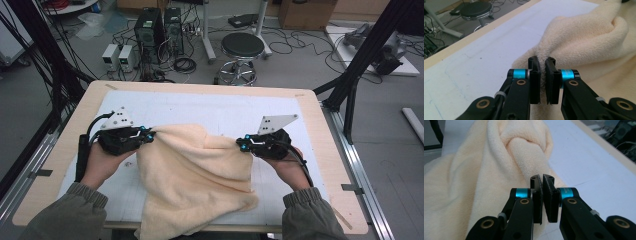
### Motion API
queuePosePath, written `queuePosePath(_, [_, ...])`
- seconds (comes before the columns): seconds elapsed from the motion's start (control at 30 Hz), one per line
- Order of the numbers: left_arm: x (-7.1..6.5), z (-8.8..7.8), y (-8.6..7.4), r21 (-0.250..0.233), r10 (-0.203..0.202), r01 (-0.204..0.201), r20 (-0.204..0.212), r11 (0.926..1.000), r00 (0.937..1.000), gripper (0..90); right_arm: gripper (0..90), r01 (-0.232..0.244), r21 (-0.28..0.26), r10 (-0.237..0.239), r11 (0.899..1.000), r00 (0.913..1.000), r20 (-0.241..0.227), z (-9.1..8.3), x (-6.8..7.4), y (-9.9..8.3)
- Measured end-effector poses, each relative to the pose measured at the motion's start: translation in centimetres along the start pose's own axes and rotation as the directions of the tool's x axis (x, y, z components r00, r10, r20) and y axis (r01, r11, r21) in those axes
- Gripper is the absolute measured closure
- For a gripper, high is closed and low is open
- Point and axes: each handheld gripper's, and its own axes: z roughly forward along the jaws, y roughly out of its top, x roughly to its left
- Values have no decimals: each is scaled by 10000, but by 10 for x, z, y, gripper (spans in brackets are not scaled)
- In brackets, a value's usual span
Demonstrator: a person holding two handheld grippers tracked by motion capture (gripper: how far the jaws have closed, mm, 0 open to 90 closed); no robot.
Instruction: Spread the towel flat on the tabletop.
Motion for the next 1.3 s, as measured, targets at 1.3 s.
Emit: queuePosePath(1.3, [-59,96,-50,2174,786,-1606,3433,9628,9359,712,706,-45,2386,709,9711,9602,-2702,115,23,-42])
